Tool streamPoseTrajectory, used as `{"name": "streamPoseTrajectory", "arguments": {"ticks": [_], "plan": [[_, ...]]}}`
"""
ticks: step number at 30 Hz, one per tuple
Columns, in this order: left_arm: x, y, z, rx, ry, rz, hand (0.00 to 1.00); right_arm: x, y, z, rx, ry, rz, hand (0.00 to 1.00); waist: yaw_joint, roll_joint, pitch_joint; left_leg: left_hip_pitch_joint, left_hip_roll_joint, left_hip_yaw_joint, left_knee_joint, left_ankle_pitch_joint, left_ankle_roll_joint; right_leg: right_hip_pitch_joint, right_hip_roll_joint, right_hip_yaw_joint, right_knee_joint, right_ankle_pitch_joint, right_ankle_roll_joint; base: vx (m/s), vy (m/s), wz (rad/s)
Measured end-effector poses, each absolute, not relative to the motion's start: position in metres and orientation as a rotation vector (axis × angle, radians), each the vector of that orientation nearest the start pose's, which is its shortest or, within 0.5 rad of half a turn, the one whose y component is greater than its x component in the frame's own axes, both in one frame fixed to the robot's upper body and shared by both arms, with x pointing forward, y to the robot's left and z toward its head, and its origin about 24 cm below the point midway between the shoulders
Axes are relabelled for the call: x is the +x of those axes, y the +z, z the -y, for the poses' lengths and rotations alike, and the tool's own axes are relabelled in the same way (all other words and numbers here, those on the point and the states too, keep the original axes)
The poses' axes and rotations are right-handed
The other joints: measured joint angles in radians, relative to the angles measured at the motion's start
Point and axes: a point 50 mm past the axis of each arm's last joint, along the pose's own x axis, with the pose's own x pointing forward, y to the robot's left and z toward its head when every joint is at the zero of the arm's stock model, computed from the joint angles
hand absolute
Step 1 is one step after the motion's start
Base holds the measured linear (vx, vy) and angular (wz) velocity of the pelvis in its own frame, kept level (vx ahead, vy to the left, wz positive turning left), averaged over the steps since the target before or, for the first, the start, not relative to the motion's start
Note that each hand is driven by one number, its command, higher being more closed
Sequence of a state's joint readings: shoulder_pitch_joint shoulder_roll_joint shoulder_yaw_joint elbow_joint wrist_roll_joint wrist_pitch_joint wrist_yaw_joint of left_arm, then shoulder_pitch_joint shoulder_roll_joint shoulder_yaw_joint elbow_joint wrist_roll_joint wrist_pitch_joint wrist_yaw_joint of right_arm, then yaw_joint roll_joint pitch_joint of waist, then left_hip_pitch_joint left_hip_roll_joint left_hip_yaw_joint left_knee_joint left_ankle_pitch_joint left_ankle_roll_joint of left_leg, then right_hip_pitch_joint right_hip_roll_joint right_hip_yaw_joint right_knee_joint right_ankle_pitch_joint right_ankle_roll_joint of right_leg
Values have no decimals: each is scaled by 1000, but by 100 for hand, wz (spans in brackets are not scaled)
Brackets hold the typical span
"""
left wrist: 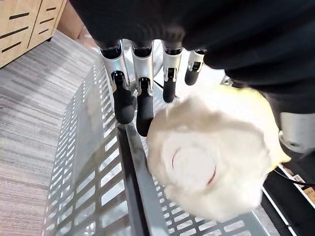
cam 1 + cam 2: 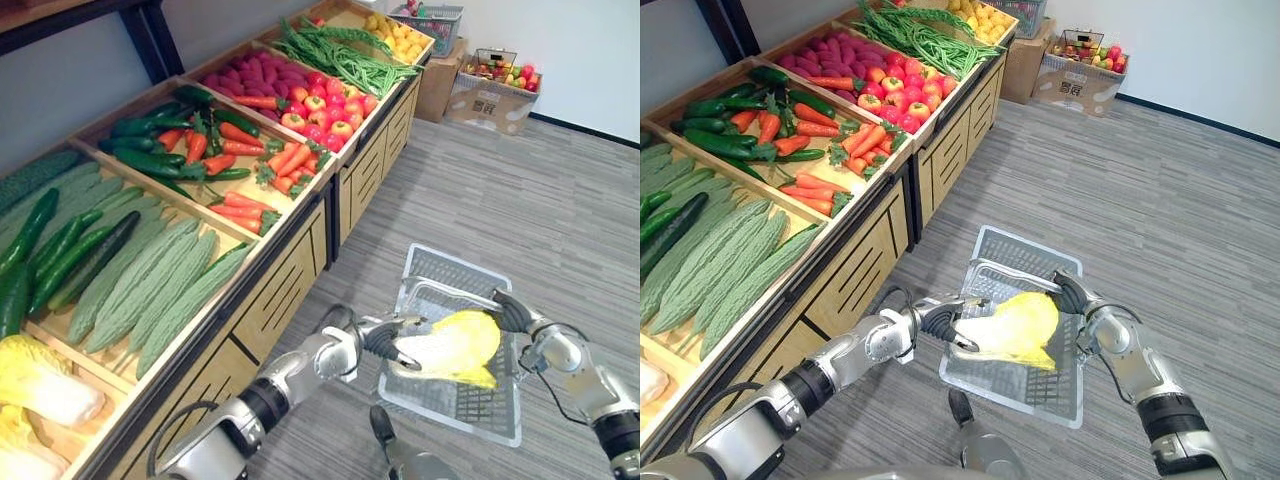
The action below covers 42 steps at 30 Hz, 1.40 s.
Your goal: Pick vegetable in the basket
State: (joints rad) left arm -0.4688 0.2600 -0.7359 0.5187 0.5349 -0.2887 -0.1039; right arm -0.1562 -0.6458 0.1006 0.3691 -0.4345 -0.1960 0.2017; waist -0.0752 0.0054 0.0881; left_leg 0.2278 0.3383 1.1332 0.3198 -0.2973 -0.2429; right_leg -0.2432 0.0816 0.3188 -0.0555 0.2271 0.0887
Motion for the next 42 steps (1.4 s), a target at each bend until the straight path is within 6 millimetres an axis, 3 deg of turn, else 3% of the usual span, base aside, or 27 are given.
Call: {"name": "streamPoseTrajectory", "arguments": {"ticks": [12, 19, 24, 28, 30, 35, 39, 42], "plan": [[280, 21, -30, 1005, -912, 263, 0, 272, 46, 272, -1055, 259, -182, 100, 0, 8, 19, -16, -4, -14, 0, 0, 1, -12, -4, -2, 0, 2, 2, -19, -11, 1], [280, 27, -27, 974, -901, 281, 0, 269, 44, 264, -1022, 269, -172, 100, 0, 8, 25, -20, 1, -23, 8, 0, 2, -12, -5, -7, 3, 2, 2, -47, -31, 3], [270, 60, -8, 840, -930, 424, 0, 268, 47, 262, -983, 236, -145, 100, 5, 8, 47, -48, 23, -56, 43, -10, 14, -12, -12, -38, 3, 2, 2, -58, -44, 18], [242, 98, 11, 608, -1042, 563, 0, 264, 44, 268, -959, 200, -165, 100, 31, 8, 46, -69, 36, -94, 56, -12, 16, -7, -20, -70, 4, 2, 2, -59, -51, 23], [231, 107, 14, 528, -1090, 595, 0, 261, 41, 274, -933, 160, -188, 100, 43, 9, 46, -79, 39, -109, 59, -11, 16, 0, -26, -89, 4, 2, 2, -68, -43, 31], [208, 125, -1, 339, -1149, 621, 0, 251, 22, 294, -852, 26, -287, 100, 56, 13, 43, -119, 35, -180, 70, -10, 27, 7, -57, -147, 4, 1, 2, -76, -25, 36], [195, 130, -15, 257, -1141, 619, 0, 229, -3, 309, -786, -55, -400, 100, 81, 17, 40, -159, 31, -246, 70, 1, 45, 13, -83, -205, 3, -2, -2, -54, -27, 50], [198, 138, -37, 186, -997, 627, 0, 201, -29, 322, -704, -157, -526, 100, 100, 19, 22, -205, 13, -331, 50, 21, 62, 22, -114, -278, 0, -11, -2, -32, -22, 71]]}}
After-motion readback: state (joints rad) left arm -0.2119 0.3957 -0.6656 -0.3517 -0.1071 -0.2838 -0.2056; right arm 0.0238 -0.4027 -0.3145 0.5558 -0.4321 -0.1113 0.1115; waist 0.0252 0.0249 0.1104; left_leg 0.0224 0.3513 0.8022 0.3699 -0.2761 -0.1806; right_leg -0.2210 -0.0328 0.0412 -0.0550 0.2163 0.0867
